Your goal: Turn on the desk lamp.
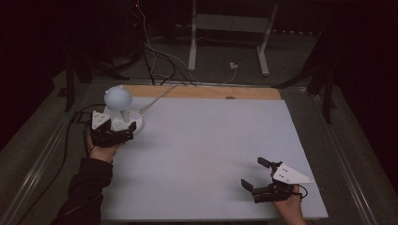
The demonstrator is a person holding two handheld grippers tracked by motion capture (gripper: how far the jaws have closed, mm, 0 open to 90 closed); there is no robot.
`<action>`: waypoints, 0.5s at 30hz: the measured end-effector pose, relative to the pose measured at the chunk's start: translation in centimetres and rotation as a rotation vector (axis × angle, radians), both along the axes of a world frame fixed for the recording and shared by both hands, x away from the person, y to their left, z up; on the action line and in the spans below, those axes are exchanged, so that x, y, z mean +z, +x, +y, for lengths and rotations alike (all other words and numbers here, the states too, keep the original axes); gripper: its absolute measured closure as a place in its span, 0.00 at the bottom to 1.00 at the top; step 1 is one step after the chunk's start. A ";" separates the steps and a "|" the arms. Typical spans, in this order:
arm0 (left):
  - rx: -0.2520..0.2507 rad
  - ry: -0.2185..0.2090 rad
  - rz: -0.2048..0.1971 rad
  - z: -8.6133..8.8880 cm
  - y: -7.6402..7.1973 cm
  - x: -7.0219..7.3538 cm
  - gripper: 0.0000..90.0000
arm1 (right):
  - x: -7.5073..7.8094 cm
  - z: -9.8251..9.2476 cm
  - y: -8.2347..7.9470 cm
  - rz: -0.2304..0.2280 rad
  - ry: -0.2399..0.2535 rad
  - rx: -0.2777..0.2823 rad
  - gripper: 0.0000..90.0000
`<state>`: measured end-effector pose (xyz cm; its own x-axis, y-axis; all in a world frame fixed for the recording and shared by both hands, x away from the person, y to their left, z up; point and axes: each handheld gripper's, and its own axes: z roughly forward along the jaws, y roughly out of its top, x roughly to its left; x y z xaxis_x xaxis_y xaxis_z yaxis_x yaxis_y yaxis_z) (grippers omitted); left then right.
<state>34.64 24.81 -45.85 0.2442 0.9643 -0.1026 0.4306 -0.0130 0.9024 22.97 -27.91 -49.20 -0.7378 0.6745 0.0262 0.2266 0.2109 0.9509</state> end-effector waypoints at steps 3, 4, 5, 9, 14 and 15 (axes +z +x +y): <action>0.021 0.005 0.020 0.1 0.4 -0.4 0.00 | 0.0 0.0 0.0 -0.003 -0.001 0.001 0.00; 0.026 0.001 0.026 0.1 0.5 -0.5 0.00 | 0.0 0.1 0.0 -0.004 -0.002 0.001 0.00; 0.033 -0.005 0.029 0.1 0.6 -0.6 0.00 | 0.0 0.1 0.0 -0.002 -0.003 0.001 0.00; 0.047 0.015 0.030 0.0 0.8 -1.0 0.04 | 0.0 0.0 0.0 0.000 -0.001 -0.002 0.00; 0.074 0.039 0.025 -0.2 1.0 -1.6 0.11 | 0.0 0.0 0.0 0.001 -0.003 -0.001 0.00; 0.078 0.040 0.025 -0.2 1.0 -1.7 0.11 | 0.0 0.0 0.0 0.001 -0.002 -0.001 0.00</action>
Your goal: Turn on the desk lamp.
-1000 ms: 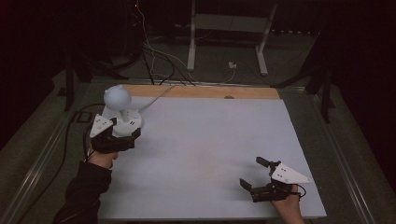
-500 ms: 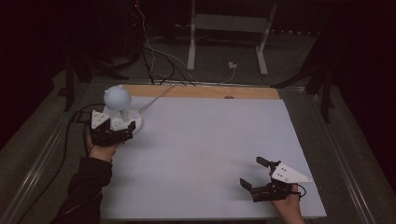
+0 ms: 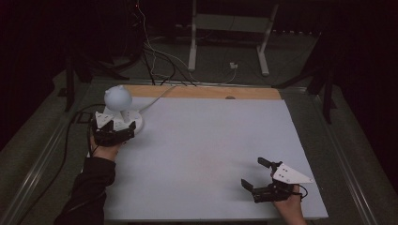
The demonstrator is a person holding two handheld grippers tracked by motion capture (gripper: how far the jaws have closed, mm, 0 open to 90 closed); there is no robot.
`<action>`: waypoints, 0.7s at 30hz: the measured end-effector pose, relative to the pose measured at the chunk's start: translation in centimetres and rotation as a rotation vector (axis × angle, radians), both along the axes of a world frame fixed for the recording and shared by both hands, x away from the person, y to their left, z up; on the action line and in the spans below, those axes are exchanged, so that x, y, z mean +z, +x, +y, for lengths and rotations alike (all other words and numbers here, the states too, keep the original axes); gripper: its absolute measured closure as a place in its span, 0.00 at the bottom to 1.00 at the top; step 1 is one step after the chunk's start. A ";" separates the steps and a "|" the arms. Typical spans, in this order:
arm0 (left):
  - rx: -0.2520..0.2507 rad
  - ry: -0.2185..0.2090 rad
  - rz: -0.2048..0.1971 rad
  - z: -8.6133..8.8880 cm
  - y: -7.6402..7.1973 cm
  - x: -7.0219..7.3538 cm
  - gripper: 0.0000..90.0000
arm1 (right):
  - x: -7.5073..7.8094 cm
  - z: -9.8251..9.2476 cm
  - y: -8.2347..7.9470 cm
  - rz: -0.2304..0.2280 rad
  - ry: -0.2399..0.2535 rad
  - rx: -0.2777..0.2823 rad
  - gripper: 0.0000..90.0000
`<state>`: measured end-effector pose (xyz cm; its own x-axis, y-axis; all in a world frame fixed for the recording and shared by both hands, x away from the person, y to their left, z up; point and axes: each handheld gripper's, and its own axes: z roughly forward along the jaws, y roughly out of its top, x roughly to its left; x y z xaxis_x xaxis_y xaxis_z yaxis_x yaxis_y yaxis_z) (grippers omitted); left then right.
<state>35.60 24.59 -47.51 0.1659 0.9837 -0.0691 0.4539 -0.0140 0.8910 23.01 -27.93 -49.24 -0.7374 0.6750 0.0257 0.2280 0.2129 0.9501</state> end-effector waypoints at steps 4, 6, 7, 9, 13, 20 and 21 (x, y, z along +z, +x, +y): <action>0.008 0.015 0.008 -0.1 0.1 -0.3 0.24 | -0.1 0.0 0.0 0.002 0.000 0.001 0.00; 0.014 0.026 0.015 -0.2 0.2 -0.5 0.29 | -0.1 0.0 0.1 0.003 0.000 0.001 0.00; 0.017 0.029 0.020 -0.2 0.3 -0.6 0.29 | -0.1 0.0 0.1 0.003 0.000 0.001 0.00; 0.021 0.035 0.025 -0.2 0.3 -0.7 0.35 | -0.1 0.0 0.0 0.003 0.000 0.001 0.00; 0.017 0.047 0.036 -0.2 0.4 -1.0 0.49 | -0.1 0.0 0.1 0.004 -0.001 0.000 0.00; 0.004 0.074 0.039 -0.5 0.4 -1.3 0.67 | -0.1 0.0 0.1 0.006 -0.001 0.001 0.00; 0.005 0.079 0.036 -0.6 0.4 -1.4 0.69 | -0.1 0.0 0.1 0.005 -0.002 0.002 0.00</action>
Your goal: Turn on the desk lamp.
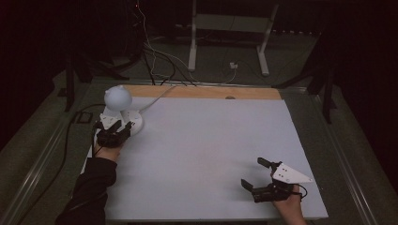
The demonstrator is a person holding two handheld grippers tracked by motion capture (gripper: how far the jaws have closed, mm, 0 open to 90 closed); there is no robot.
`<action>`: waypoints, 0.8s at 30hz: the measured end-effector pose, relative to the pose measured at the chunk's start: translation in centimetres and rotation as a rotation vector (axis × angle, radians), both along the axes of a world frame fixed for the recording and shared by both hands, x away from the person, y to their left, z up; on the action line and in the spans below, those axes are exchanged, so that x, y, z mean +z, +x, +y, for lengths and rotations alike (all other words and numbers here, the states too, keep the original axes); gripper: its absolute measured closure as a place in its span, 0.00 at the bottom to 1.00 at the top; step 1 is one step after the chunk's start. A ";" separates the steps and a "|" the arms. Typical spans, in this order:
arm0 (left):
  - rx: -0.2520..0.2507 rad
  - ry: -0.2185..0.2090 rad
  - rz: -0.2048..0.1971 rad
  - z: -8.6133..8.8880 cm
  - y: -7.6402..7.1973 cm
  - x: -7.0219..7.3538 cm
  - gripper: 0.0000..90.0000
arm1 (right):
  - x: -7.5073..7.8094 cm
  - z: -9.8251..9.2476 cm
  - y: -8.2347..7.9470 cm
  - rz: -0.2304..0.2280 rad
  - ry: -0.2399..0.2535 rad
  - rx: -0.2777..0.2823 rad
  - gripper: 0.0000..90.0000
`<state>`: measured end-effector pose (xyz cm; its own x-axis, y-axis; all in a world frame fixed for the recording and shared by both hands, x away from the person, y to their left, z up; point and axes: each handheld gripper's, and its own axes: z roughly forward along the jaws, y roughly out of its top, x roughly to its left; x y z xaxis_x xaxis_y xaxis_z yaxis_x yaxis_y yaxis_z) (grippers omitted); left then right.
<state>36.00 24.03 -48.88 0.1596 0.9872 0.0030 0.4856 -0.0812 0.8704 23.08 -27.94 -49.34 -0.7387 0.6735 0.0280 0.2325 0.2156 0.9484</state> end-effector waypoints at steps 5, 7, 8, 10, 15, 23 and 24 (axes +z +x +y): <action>-0.009 0.009 -0.002 -0.1 0.0 -0.1 0.80 | 0.0 0.0 0.0 0.000 0.002 -0.001 0.00; -0.014 0.024 0.003 -0.1 0.1 -0.3 0.82 | 0.0 0.0 0.0 -0.001 0.003 -0.001 0.00; -0.018 0.022 0.005 -0.1 0.2 -0.4 0.82 | 0.0 0.0 0.0 -0.002 0.003 0.000 0.00; -0.020 0.019 0.012 -0.1 0.4 -0.5 0.87 | 0.0 0.0 0.0 0.001 0.001 0.000 0.00; -0.040 0.031 0.024 0.1 0.7 -1.0 0.90 | 0.0 0.0 0.0 -0.002 0.000 0.001 0.00; -0.036 0.026 0.042 0.6 1.3 -1.7 1.00 | 0.0 0.0 0.0 0.004 0.001 0.002 0.00; -0.034 0.029 0.041 0.7 1.4 -1.7 1.00 | 0.0 0.0 0.0 0.001 0.001 0.003 0.00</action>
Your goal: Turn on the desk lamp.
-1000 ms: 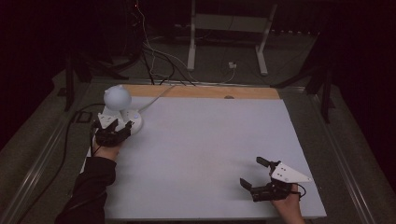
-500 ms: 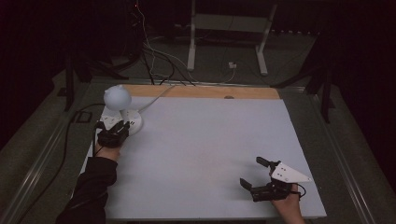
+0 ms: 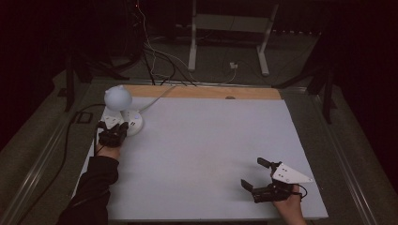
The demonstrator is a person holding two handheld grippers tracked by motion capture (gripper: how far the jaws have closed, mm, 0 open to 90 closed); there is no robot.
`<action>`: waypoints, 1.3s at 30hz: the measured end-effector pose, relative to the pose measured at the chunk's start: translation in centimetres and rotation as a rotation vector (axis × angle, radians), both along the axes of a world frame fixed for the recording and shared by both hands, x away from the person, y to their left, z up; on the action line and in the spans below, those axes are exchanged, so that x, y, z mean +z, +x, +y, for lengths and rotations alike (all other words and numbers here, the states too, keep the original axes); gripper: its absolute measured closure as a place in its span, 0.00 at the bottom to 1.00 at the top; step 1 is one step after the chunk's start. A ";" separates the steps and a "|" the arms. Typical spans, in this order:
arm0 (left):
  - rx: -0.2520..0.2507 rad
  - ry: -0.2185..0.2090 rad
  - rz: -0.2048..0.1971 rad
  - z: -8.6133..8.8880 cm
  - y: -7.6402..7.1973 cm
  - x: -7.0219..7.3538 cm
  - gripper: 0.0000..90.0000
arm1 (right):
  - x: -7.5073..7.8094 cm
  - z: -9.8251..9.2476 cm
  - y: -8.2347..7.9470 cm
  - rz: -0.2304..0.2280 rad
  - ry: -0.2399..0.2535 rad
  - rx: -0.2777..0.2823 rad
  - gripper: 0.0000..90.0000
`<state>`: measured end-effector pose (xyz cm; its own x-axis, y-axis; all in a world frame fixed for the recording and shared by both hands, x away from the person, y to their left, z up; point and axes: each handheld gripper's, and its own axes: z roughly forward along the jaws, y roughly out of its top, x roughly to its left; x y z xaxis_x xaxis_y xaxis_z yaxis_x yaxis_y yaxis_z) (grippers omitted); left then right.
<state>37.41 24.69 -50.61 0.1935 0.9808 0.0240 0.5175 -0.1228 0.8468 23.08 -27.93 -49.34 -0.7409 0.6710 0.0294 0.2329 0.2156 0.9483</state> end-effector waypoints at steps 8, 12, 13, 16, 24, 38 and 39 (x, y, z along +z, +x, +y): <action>0.000 0.002 0.006 0.2 0.6 -0.4 1.00 | 0.0 0.0 0.0 0.003 0.000 0.002 0.00; 0.000 0.006 0.014 0.3 0.8 -0.7 1.00 | 0.0 0.0 0.0 0.003 -0.002 0.002 0.00; 0.000 0.006 0.018 0.3 0.8 -0.8 1.00 | 0.0 0.0 0.0 0.004 0.000 0.002 0.00; 0.003 0.010 0.024 0.3 0.9 -1.0 1.00 | 0.0 0.0 0.0 0.004 -0.001 0.002 0.00; 0.001 0.015 0.029 0.2 1.0 -1.2 1.00 | 0.0 0.0 0.0 0.004 -0.003 0.003 0.00; 0.000 0.023 0.029 0.1 1.0 -1.3 1.00 | -0.1 0.0 0.0 0.008 -0.003 0.004 0.00; 0.002 0.014 0.028 0.2 1.0 -1.3 1.00 | -0.1 0.0 0.0 0.008 -0.002 0.004 0.00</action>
<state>38.43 24.85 -51.93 0.1919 0.9809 0.0326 0.5415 -0.1335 0.8301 23.09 -27.88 -49.40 -0.7434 0.6679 0.0338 0.2396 0.2188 0.9459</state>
